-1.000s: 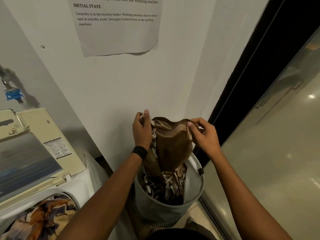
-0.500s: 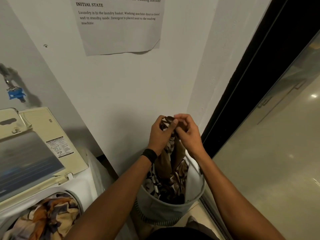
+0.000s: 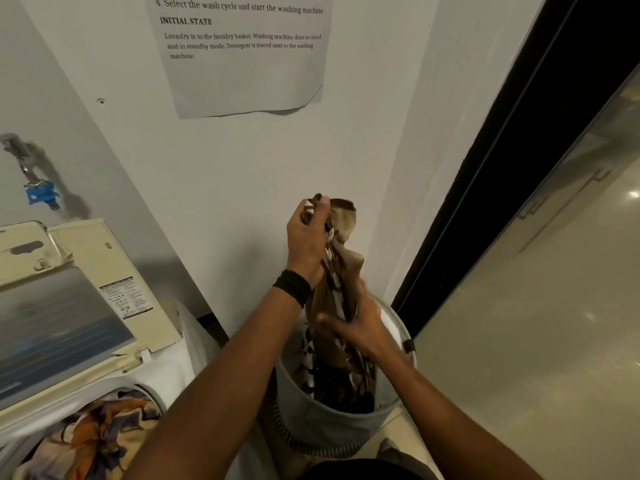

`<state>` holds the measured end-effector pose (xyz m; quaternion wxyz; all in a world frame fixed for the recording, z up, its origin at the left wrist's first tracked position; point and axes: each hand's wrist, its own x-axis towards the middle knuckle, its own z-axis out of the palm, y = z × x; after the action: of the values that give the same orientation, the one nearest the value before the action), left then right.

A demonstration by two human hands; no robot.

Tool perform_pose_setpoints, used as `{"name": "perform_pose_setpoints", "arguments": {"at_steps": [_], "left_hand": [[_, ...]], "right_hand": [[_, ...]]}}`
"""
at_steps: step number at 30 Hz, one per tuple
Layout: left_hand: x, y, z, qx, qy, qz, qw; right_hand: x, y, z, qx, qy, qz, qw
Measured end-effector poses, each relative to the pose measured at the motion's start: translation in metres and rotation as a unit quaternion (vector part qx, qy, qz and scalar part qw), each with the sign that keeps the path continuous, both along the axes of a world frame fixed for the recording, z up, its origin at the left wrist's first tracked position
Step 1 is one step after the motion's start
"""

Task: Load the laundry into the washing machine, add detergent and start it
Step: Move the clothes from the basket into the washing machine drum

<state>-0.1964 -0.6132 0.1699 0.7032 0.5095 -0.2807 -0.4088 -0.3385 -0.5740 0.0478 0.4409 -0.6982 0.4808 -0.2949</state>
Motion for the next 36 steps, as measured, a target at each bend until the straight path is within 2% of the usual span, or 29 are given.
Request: {"name": "perform_pose_setpoints", "arguments": {"at_steps": [2, 3, 5, 7, 9, 11, 13, 15, 16, 18, 20, 21, 22, 23, 24, 25, 26, 27, 29, 32, 34, 36], "left_hand": [[0.003, -0.002, 0.017, -0.025, 0.034, -0.002, 0.999], [0.006, -0.003, 0.021, -0.036, 0.011, 0.011, 0.999], [0.015, -0.002, 0.017, -0.052, -0.111, 0.044, 0.991], [0.028, 0.001, -0.001, -0.056, -0.252, 0.04, 0.965], [0.034, 0.009, -0.022, -0.034, -0.357, -0.021, 0.933], [0.032, 0.018, -0.044, 0.0, -0.425, -0.108, 0.898], [0.021, 0.027, -0.06, 0.028, -0.426, -0.175, 0.887], [0.01, 0.031, -0.062, 0.029, -0.356, -0.194, 0.914], [0.007, 0.03, -0.058, 0.014, -0.339, -0.187, 0.922], [0.009, 0.027, -0.048, -0.016, -0.357, -0.146, 0.923], [0.016, 0.022, -0.042, -0.025, -0.353, -0.089, 0.931], [0.02, 0.02, -0.04, -0.023, -0.328, -0.063, 0.942], [0.023, 0.02, -0.038, -0.021, -0.291, -0.044, 0.956], [0.023, 0.02, -0.033, -0.018, -0.254, -0.035, 0.966], [0.022, 0.019, -0.028, -0.016, -0.226, -0.034, 0.973], [0.019, 0.018, -0.022, -0.017, -0.208, -0.037, 0.977], [0.016, 0.016, -0.016, -0.023, -0.197, -0.039, 0.979], [0.014, 0.013, -0.014, -0.027, -0.192, -0.036, 0.98], [0.015, 0.012, -0.013, -0.024, -0.211, -0.011, 0.977], [0.036, 0.014, -0.034, 0.021, -0.333, 0.058, 0.941], [0.047, 0.02, -0.051, 0.067, -0.379, 0.077, 0.92], [0.048, 0.022, -0.063, 0.068, -0.376, 0.042, 0.923]], "right_hand": [[-0.007, 0.005, -0.023, 0.051, 0.068, 0.053, 0.995], [-0.006, 0.004, -0.028, 0.085, 0.075, 0.063, 0.992], [-0.006, -0.004, -0.03, 0.108, 0.102, 0.058, 0.987], [-0.009, -0.015, -0.016, 0.063, 0.1, 0.03, 0.993], [-0.014, -0.03, 0.015, 0.024, 0.017, -0.004, 1.0], [-0.015, -0.046, 0.056, -0.01, -0.025, -0.007, 1.0], [-0.014, -0.059, 0.087, -0.031, -0.027, 0.037, 0.998], [-0.016, -0.065, 0.104, -0.012, -0.022, 0.088, 0.996], [-0.018, -0.065, 0.105, 0.021, -0.053, 0.102, 0.993], [-0.027, -0.061, 0.097, 0.116, -0.2, 0.109, 0.967], [-0.036, -0.056, 0.08, 0.233, -0.36, 0.114, 0.896], [-0.04, -0.055, 0.066, 0.264, -0.38, 0.104, 0.88], [-0.044, -0.051, 0.054, 0.272, -0.341, 0.09, 0.895], [-0.045, -0.043, 0.044, 0.256, -0.254, 0.093, 0.928], [-0.043, -0.033, 0.035, 0.23, -0.13, 0.122, 0.957], [-0.039, -0.023, 0.024, 0.209, -0.016, 0.152, 0.966], [-0.033, -0.017, 0.013, 0.186, 0.056, 0.159, 0.968], [-0.027, -0.014, 0.005, 0.168, 0.082, 0.131, 0.974], [-0.02, -0.017, 0.004, 0.131, 0.078, 0.049, 0.987], [-0.028, -0.033, 0.036, 0.09, 0.013, 0.012, 0.996], [-0.033, -0.044, 0.073, 0.066, -0.077, -0.007, 0.995], [-0.029, -0.053, 0.106, 0.056, -0.185, -0.035, 0.981]]}}
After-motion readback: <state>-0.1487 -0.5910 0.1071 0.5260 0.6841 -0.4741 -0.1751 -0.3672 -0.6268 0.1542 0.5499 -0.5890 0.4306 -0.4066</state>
